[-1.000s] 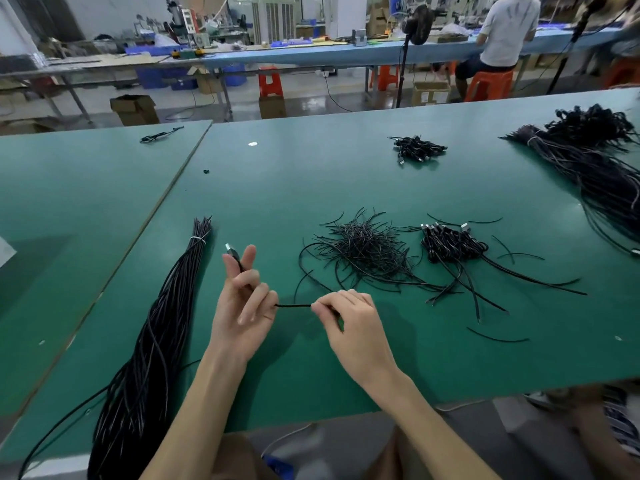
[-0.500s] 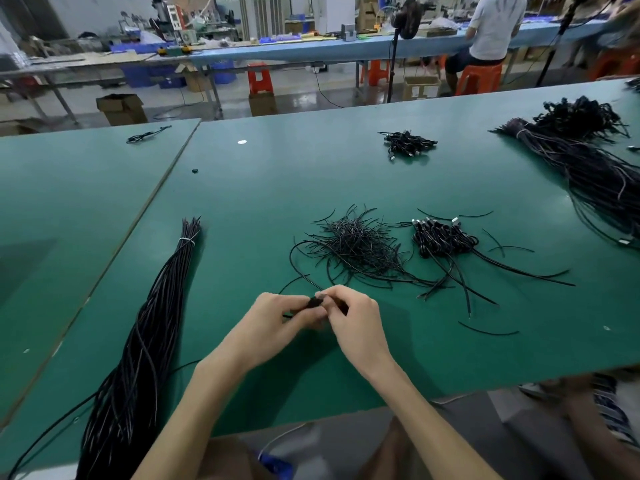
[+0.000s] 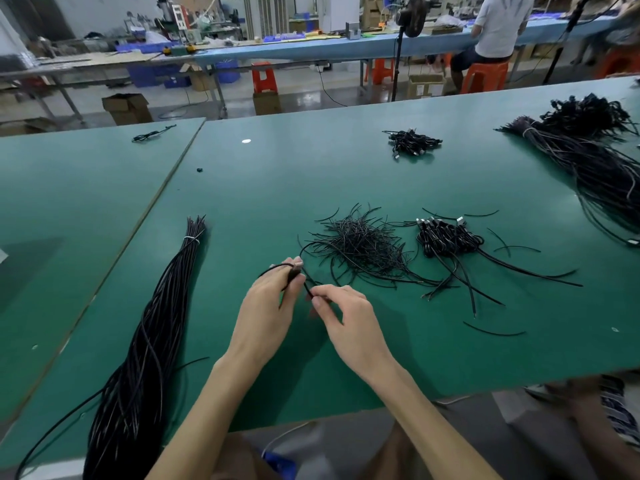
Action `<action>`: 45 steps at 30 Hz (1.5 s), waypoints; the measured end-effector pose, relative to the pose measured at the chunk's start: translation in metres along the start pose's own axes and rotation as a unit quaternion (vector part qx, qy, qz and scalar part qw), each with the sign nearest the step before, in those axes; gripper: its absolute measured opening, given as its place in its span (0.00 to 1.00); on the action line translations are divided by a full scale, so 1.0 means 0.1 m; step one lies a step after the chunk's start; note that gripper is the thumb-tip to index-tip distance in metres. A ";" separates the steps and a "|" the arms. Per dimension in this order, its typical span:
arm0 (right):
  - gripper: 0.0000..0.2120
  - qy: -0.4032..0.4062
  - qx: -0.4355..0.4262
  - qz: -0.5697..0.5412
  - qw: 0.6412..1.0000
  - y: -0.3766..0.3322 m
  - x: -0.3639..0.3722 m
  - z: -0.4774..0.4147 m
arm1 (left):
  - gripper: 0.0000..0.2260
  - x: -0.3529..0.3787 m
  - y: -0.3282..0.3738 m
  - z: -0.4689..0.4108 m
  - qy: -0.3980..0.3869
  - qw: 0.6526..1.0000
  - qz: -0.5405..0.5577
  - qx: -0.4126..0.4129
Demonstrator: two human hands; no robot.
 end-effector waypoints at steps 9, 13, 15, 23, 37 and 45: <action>0.10 -0.065 0.015 -0.090 0.994 0.05 0.15 0.05 | 0.18 0.36 -0.06 0.05 -0.155 0.808 0.522 -0.224; 0.09 -0.078 0.013 -0.087 0.993 0.05 0.18 0.05 | 0.17 0.31 -0.14 0.03 -0.131 0.761 0.580 -0.261; 0.07 -0.089 0.012 -0.069 0.994 0.05 0.19 0.05 | 0.16 0.23 -0.21 -0.01 -0.113 0.768 0.579 -0.250; 0.06 -0.101 -0.069 0.086 0.989 -0.02 0.22 0.02 | 0.18 -0.09 -0.16 -0.03 -0.148 0.837 0.498 -0.172; 0.06 -0.057 -0.114 0.167 0.978 -0.20 0.12 0.02 | 0.09 -0.05 0.15 0.37 -0.016 0.962 -0.245 0.121; 0.11 -0.018 -0.145 0.144 0.979 -0.35 0.04 0.08 | 0.11 -0.12 0.06 0.25 0.049 0.999 -0.014 0.003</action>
Point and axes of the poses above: each hand's wrist, its own z-axis away from the middle knuckle, its own x-axis out of the palm, y = z × x, the point moved 8 cm from there along -z, towards the middle knuckle, and after that the axes turned 12 degrees about -x, right-handed, at the moved point
